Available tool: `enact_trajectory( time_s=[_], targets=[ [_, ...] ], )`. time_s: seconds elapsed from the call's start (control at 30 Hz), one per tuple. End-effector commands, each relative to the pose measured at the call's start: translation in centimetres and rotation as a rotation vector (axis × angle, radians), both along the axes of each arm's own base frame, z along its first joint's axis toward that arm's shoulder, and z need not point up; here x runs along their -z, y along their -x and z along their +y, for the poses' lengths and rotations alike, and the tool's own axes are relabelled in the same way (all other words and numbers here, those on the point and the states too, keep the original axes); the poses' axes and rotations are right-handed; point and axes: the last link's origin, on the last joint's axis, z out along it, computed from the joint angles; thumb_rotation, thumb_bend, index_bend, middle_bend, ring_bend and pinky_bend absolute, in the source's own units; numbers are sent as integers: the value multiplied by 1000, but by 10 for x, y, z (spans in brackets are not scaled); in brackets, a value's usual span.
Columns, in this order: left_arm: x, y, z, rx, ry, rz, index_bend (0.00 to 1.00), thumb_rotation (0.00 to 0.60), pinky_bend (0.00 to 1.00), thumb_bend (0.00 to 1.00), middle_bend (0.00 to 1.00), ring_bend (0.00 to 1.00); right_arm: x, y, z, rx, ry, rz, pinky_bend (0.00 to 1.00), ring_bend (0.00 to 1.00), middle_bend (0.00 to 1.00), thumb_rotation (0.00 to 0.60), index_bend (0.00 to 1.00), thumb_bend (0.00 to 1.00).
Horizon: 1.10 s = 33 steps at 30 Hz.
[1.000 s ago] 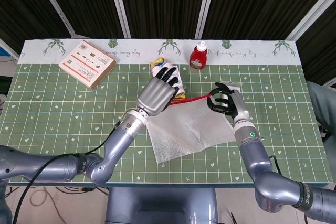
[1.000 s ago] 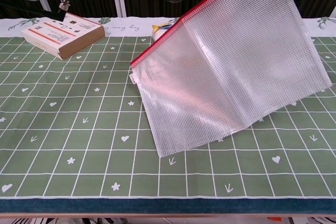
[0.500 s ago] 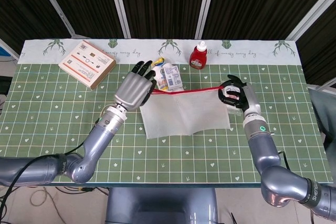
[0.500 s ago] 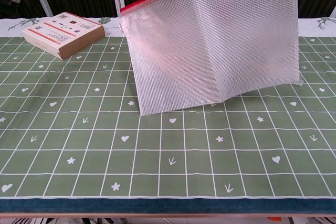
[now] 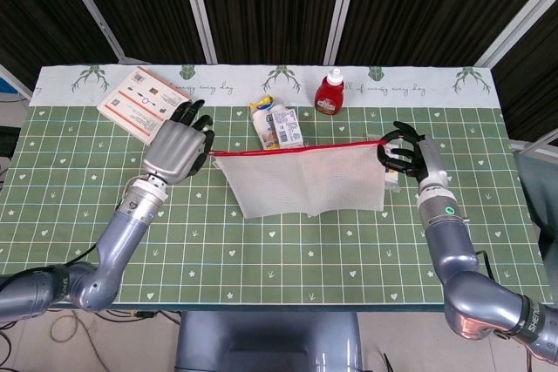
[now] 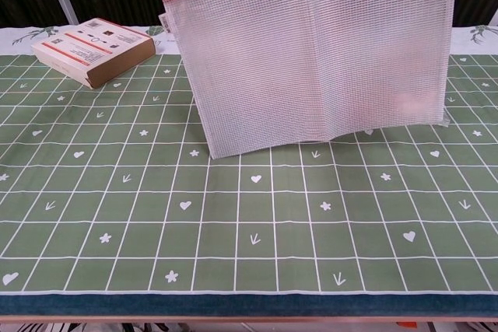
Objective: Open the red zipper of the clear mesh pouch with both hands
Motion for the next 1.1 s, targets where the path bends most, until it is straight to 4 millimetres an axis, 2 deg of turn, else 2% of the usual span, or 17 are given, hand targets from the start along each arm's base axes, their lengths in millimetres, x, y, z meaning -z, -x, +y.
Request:
enact_trajectory(
  time_s=[0.03,0.67,0.93,1.0,1.07,1.1],
  targets=[
    [-1,3,0,-3,-2,2,604,600,123,482,286,51,0,1,0,1,0,1,206,0,137,600,626,557],
    [-7,29,-4,-48,-9,22,603,600,123,483,285,51,-1,8,-3,25,12,2,206,0,137,600,626,557],
    [-8,34,-5,-57,-7,19,593,600,123,482,280,51,0,7,-3,21,10,3,206,0,135,600,625,546],
    [-7,34,-5,-59,-5,17,578,600,122,467,270,51,0,6,-2,19,9,5,206,0,126,600,600,537],
    [-7,35,-5,-61,-2,15,560,600,120,432,259,50,1,6,-2,16,6,11,206,0,96,600,489,485],
    [-6,35,-5,-61,0,12,533,600,115,378,241,47,2,6,-1,9,1,18,206,0,76,600,420,455]
  ],
)
